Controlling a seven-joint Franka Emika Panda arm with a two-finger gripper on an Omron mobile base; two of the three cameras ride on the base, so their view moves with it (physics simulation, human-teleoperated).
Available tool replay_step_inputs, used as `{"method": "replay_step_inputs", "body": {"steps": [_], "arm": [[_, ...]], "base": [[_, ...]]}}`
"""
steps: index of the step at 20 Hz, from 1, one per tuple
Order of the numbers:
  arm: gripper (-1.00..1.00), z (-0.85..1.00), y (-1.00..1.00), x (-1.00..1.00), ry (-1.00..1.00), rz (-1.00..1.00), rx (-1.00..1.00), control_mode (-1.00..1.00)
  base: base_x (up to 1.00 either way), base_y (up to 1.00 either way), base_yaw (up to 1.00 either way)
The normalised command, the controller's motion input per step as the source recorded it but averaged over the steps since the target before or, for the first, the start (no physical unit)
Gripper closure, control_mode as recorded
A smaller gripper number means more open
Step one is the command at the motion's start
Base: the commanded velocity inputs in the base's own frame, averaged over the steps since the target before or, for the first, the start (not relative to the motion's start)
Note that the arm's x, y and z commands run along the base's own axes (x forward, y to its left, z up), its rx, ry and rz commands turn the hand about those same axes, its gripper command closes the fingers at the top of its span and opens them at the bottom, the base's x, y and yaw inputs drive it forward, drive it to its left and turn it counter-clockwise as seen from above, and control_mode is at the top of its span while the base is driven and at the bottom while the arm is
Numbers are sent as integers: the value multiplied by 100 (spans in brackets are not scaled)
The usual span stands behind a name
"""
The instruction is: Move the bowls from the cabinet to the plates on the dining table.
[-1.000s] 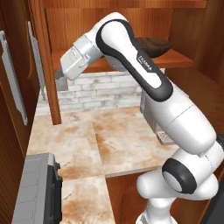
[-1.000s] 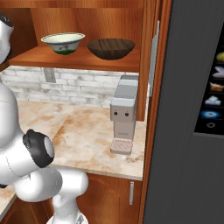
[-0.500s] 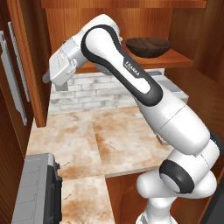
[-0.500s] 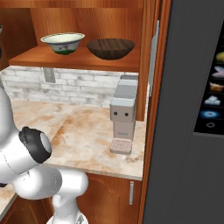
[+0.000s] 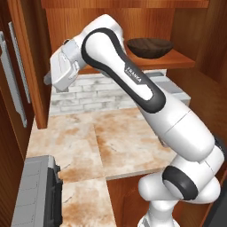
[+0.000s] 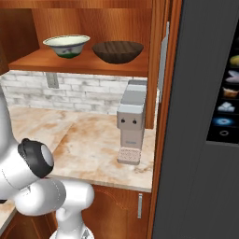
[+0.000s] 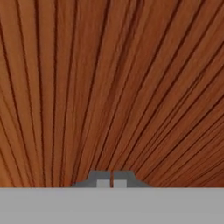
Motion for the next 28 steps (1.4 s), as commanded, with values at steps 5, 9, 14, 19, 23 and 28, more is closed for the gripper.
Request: {"method": "replay_step_inputs", "body": {"steps": [5, 9, 14, 19, 23, 28], "arm": [[100, 9, -6, -17, 0, 0, 1, -100], [100, 8, -19, -30, 0, 0, 2, -100], [100, 2, -38, -32, 0, 0, 4, -100], [100, 0, -39, -4, 0, -1, 1, -100], [100, 0, -37, 0, 0, 1, 2, -100], [100, 0, -34, 0, 0, 5, 4, -100]], "base": [[0, 0, 0], [0, 0, 0], [0, 0, 0], [0, 0, 0], [0, 0, 0], [0, 0, 0]]}}
